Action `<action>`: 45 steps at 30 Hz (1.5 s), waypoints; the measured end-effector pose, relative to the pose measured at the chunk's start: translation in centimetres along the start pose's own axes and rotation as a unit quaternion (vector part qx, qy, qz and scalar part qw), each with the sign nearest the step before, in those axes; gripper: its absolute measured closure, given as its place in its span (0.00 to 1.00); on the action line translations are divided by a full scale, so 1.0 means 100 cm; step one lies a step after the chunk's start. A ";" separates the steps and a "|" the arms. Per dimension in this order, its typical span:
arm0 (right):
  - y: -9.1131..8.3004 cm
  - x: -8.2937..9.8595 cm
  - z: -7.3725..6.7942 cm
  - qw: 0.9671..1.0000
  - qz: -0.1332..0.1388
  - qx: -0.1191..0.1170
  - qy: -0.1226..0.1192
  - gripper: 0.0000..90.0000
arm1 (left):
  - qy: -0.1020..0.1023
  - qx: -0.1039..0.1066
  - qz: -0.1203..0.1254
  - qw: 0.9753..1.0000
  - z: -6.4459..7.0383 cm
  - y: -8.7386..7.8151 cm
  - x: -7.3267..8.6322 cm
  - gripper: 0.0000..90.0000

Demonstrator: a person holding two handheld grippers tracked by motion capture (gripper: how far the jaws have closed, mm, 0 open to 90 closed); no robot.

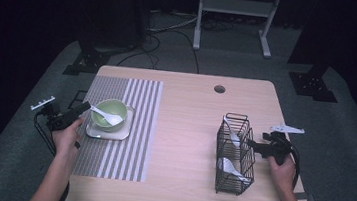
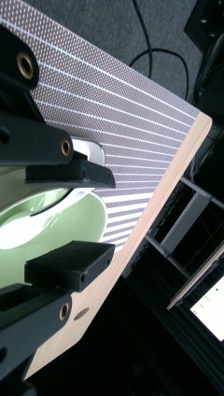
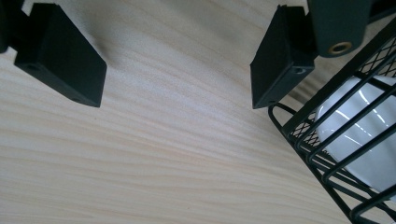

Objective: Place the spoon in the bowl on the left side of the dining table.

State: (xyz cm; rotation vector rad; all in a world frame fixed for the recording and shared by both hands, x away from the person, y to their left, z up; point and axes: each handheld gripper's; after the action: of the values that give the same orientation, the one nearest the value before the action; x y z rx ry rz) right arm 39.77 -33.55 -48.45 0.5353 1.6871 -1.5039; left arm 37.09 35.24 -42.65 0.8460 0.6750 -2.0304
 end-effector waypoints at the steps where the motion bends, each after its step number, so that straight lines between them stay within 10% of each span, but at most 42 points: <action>1: 0.000 0.000 0.000 1.000 -0.001 0.001 -0.001 0.19 | -0.002 0.001 0.000 1.000 0.000 0.000 0.001 0.66; 32: 0.000 0.000 -0.001 1.000 -0.003 0.003 -0.001 0.19 | 0.001 0.015 -0.023 1.000 0.014 -0.004 0.016 0.34; 45: 0.000 0.000 -0.001 1.000 -0.003 0.003 -0.001 0.19 | 0.037 0.025 -0.048 0.998 0.025 -0.003 0.023 0.26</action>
State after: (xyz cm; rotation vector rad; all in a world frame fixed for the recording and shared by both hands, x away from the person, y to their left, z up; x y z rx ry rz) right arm 39.76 -33.48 -48.46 0.5327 1.6841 -1.5147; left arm 35.01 32.48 -42.78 0.9376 0.7207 -2.1172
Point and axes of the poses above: each handheld gripper's, and its own axes: y roughly forward along the jaws, x roughly out of its underside, z roughly to its right, and after that the axes turned 15 degrees about x, right-handed
